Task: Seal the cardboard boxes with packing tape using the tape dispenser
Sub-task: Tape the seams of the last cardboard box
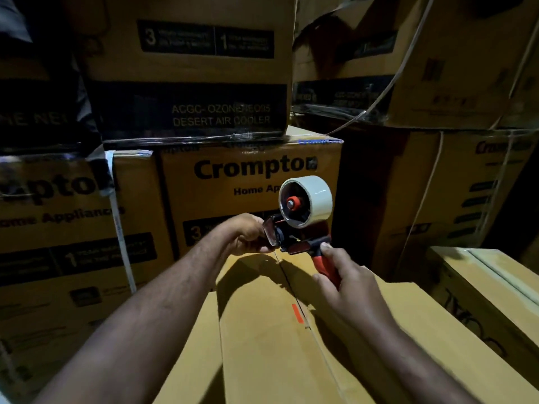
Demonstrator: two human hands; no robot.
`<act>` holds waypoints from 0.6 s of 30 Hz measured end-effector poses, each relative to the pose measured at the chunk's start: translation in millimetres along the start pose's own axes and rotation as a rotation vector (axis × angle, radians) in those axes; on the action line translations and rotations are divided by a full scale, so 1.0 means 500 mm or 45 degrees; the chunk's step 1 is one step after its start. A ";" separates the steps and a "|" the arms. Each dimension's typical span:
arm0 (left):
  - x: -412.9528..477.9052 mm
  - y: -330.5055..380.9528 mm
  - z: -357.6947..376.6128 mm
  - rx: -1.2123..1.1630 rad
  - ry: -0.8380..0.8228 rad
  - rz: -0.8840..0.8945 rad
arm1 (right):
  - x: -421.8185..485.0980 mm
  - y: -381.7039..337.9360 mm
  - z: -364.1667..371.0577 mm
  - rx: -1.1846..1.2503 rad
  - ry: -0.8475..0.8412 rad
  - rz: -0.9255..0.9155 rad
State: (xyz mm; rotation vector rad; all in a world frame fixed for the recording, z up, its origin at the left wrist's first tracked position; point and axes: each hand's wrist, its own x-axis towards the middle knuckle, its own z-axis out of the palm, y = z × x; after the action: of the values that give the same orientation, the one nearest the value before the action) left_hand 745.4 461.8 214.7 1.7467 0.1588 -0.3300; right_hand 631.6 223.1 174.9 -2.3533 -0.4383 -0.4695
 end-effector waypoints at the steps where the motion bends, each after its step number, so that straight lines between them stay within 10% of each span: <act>1: 0.021 0.000 -0.011 0.014 0.008 -0.024 | 0.013 -0.003 0.014 -0.001 0.007 0.006; 18: 0.218 -0.054 -0.079 0.511 0.341 0.334 | 0.054 0.004 0.089 -0.154 -0.055 0.138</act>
State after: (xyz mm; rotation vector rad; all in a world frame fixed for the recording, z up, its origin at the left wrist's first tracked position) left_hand 846.2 497.8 162.7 2.1781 0.0552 0.0731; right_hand 665.5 257.1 154.9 -2.4930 -0.3074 -0.4052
